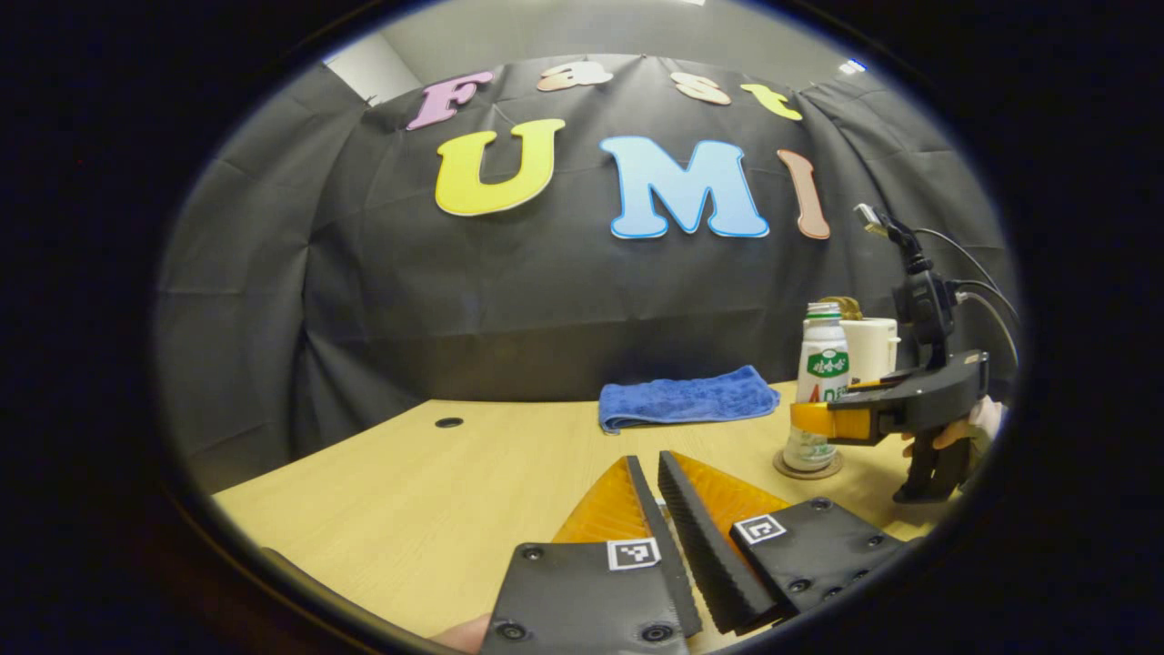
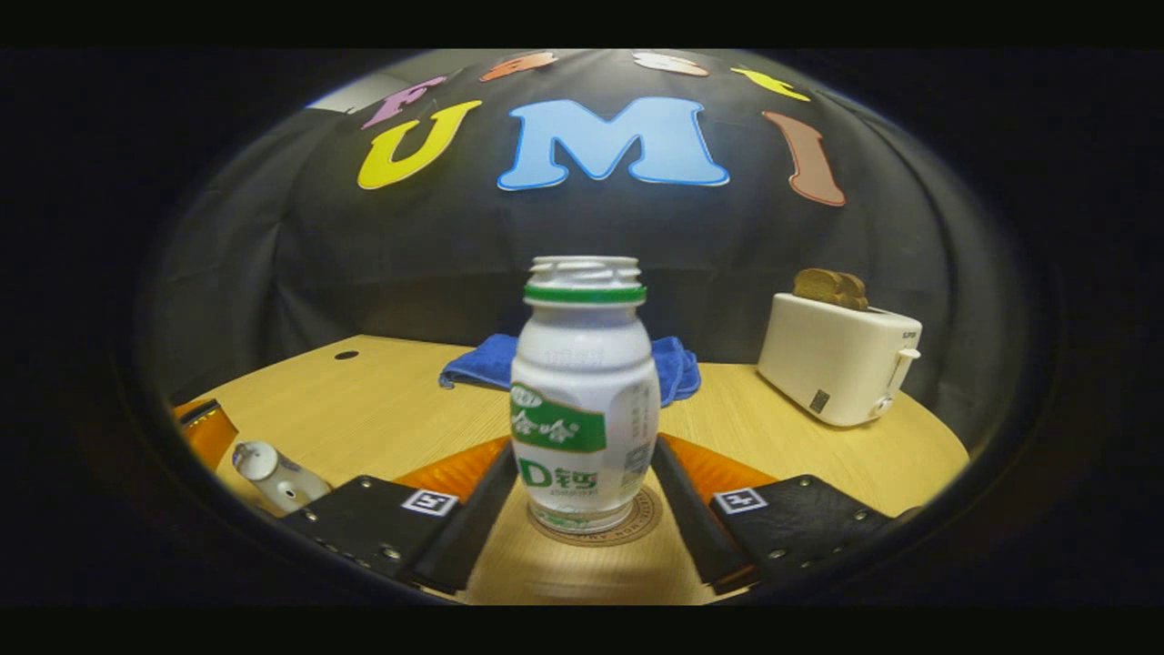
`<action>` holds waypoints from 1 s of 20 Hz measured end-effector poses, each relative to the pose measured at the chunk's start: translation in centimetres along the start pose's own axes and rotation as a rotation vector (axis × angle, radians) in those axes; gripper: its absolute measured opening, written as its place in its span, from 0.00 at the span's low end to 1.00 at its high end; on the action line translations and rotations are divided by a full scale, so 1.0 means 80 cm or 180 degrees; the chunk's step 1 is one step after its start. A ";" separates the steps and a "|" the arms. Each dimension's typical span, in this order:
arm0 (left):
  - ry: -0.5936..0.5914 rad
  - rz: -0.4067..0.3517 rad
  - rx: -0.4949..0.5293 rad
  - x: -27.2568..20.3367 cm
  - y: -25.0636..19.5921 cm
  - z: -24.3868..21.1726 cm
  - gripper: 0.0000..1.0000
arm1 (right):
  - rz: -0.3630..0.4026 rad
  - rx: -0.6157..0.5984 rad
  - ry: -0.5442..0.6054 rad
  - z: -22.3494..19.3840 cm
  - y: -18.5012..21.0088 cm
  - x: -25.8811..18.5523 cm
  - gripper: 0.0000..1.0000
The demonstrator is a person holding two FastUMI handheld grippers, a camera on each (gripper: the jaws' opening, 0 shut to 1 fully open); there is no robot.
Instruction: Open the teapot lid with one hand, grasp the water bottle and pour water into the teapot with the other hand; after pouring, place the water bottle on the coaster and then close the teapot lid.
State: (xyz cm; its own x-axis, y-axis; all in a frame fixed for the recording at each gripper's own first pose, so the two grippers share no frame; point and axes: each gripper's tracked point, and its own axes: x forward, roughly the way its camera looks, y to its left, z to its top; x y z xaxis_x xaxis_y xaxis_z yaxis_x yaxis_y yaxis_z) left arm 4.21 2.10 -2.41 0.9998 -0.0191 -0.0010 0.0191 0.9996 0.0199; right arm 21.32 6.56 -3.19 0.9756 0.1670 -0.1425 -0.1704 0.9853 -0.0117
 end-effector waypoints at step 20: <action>-0.0273 -0.0127 0.0009 -0.033 -0.015 0.038 0.07 | -0.0220 0.0008 -0.0518 0.044 -0.005 -0.102 0.98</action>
State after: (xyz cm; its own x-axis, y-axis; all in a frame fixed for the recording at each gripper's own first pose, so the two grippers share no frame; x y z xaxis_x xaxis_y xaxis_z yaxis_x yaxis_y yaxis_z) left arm 1.53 0.87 0.60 0.9946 -0.0605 0.0838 0.0587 0.9980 0.0244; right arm 13.93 4.90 1.44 0.9946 0.1022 0.0206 -0.1019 0.9947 -0.0135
